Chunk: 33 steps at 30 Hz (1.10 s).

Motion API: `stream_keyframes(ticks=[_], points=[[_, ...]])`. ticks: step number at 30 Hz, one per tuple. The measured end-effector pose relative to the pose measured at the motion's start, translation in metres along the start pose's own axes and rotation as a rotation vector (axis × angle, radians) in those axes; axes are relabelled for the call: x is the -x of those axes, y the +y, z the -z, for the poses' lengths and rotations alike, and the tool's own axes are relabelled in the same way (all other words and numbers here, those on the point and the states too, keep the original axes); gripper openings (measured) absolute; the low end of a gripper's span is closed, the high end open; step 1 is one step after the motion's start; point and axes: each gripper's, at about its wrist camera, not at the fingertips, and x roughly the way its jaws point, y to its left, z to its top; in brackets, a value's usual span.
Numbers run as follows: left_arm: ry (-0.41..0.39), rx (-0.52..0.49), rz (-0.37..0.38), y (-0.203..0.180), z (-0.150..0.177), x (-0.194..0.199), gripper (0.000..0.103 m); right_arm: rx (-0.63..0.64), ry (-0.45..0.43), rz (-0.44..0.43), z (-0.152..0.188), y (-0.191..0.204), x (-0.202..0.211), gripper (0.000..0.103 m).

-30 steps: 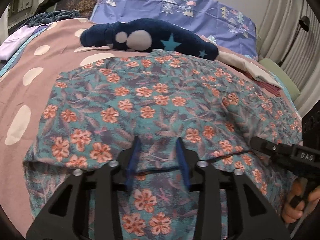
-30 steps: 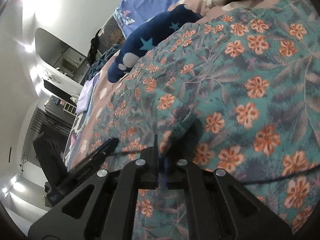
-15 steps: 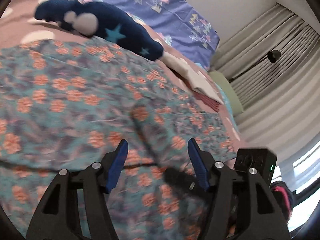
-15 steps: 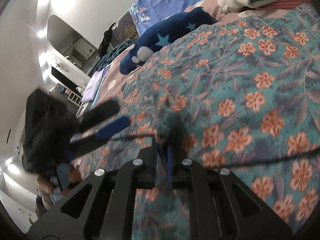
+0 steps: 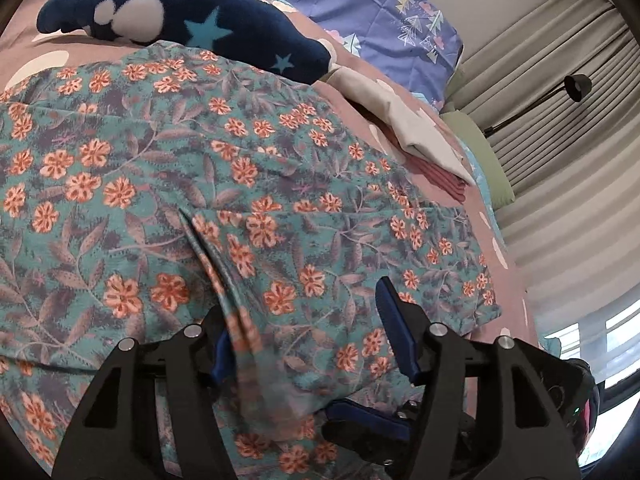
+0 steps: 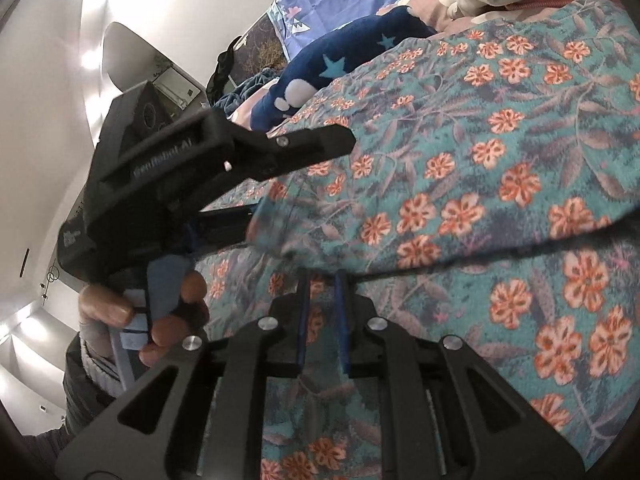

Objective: Fold small clothes

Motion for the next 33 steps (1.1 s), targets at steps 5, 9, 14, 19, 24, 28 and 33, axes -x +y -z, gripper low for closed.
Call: stream_keyframes(ticks=[5,9,14,19,24,28,33], points=[[0.006,-0.086,-0.054,-0.009,0.002,-0.002,0.003,0.002,-0.003,-0.004,0.0,0.001,0.001,0.014],[-0.076,-0.16,-0.017,-0.041,-0.014,0.028,0.003,-0.009,-0.032,-0.02,0.0,-0.001,0.008,0.016],[-0.203,-0.298,0.048,-0.099,-0.043,0.084,0.003,-0.089,-0.236,0.045,-0.013,-0.022,0.042,0.016],[-0.3,-0.371,0.022,-0.122,-0.058,0.12,0.003,-0.231,-0.272,0.162,-0.022,-0.054,0.043,0.001],[-0.367,-0.306,-0.045,-0.081,-0.069,0.153,0.003,-0.258,-0.278,0.212,-0.019,-0.058,0.045,0.0],[-0.38,-0.234,-0.137,-0.021,-0.063,0.175,0.003,-0.261,-0.276,0.21,-0.02,-0.059,0.044,0.0],[-0.309,-0.075,-0.238,0.068,-0.048,0.171,0.003,-0.262,-0.27,0.208,-0.022,-0.062,0.045,0.0]])
